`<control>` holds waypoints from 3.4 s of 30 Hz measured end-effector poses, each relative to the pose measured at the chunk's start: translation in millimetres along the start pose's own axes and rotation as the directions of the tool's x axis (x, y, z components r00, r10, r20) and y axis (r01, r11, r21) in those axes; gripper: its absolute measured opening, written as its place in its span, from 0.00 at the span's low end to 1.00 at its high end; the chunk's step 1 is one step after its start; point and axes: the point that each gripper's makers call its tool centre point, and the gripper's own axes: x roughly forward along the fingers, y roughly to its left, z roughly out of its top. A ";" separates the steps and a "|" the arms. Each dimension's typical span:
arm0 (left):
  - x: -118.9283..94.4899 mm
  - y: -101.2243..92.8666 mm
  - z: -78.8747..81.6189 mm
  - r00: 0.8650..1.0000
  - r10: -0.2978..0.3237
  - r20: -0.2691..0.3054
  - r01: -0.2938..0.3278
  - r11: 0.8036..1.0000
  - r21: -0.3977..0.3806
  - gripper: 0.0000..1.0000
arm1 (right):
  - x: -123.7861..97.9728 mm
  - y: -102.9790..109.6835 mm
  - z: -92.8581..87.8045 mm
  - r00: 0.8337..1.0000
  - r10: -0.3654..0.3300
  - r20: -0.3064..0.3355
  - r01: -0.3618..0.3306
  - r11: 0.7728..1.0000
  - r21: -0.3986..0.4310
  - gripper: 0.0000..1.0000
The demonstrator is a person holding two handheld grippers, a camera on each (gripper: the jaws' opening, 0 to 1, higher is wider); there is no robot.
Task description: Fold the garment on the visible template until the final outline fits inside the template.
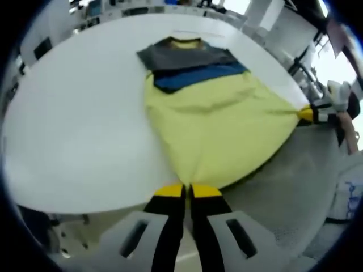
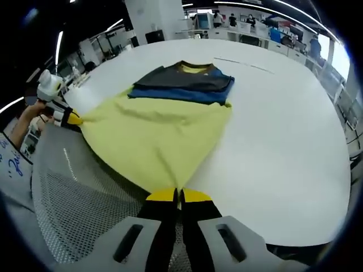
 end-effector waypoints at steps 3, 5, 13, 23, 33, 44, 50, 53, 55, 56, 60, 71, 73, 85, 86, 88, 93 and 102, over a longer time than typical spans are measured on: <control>-6.5 -3.4 3.9 1.000 -0.007 0.030 0.007 1.000 0.000 0.00 | -6.8 2.9 4.3 0.999 0.002 0.032 -0.002 1.000 0.005 0.02; -8.7 -4.6 5.3 0.999 -0.010 0.044 0.011 1.000 -0.004 0.00 | -11.1 5.2 6.8 0.999 0.007 0.050 -0.008 1.000 0.012 0.02; -18.6 -12.2 1.0 0.997 -0.037 0.064 0.037 0.999 -0.005 0.00 | -25.3 3.4 11.0 0.996 -0.003 0.093 0.002 1.000 0.014 0.02; -44.7 -11.7 11.0 0.990 -0.013 0.141 0.011 1.000 0.015 0.00 | -47.7 16.7 25.6 0.984 0.017 0.179 -0.021 1.000 0.022 0.02; -70.4 -21.4 14.8 0.984 -0.007 0.177 -0.002 0.999 0.046 0.00 | -75.6 24.7 37.0 0.962 0.043 0.271 -0.053 0.998 0.031 0.02; -94.4 -34.9 0.0 0.988 0.000 0.153 -0.009 0.998 0.063 0.00 | -98.5 33.8 33.0 0.950 0.074 0.304 -0.086 0.996 0.028 0.02; -101.2 -41.6 -8.4 0.991 0.001 0.132 -0.013 0.996 0.093 0.00 | -103.0 35.2 24.3 0.959 0.082 0.271 -0.089 0.996 0.010 0.02; -101.7 -44.9 -11.9 0.993 -0.007 0.117 -0.004 0.996 0.093 0.00 | -105.6 38.1 20.0 0.963 0.092 0.254 -0.096 0.995 0.005 0.02; -102.4 -45.6 -14.8 0.995 -0.008 0.102 -0.002 0.996 0.094 0.00 | -106.5 40.0 18.6 0.964 0.097 0.248 -0.101 0.995 0.001 0.02; -102.8 -46.0 -15.5 0.995 -0.009 0.097 -0.001 0.995 0.095 0.00 | -107.2 42.7 16.8 0.966 0.107 0.237 -0.109 0.994 -0.005 0.02; -104.3 -50.4 -18.9 0.998 -0.025 0.056 0.019 0.995 0.101 0.00 | -108.7 48.9 13.4 0.971 0.123 0.207 -0.120 0.992 -0.026 0.02; -101.8 -42.8 -4.0 0.998 -0.015 0.066 0.006 0.991 0.131 0.00 | -105.5 46.7 19.8 0.974 0.130 0.186 -0.126 0.991 -0.032 0.02; -100.5 -39.3 4.0 0.996 -0.007 0.091 -0.004 0.992 0.122 0.00 | -103.6 44.2 24.6 0.973 0.128 0.192 -0.124 0.992 -0.031 0.02; -87.6 -21.3 30.0 0.986 -0.006 0.164 -0.010 0.995 0.095 0.00 | -87.3 20.7 62.0 0.962 0.092 0.258 -0.085 0.996 -0.035 0.02; -85.1 -19.4 31.1 0.987 -0.002 0.162 -0.013 0.995 0.095 0.00 | -85.4 19.5 64.1 0.961 0.092 0.260 -0.086 0.996 -0.037 0.02; -80.6 -16.9 34.9 0.986 -0.002 0.166 -0.014 0.995 0.097 0.00 | -79.7 16.1 69.6 0.961 0.087 0.264 -0.080 0.996 -0.039 0.02; -62.0 -9.4 48.2 0.987 -0.027 0.161 0.011 0.995 0.103 0.00 | -65.1 6.8 79.8 0.959 0.079 0.271 -0.069 0.997 -0.043 0.02; -35.1 15.5 82.7 0.981 -0.033 0.192 0.013 0.994 0.105 0.00 | -34.2 -22.3 92.0 0.959 0.060 0.276 -0.061 0.998 -0.008 0.02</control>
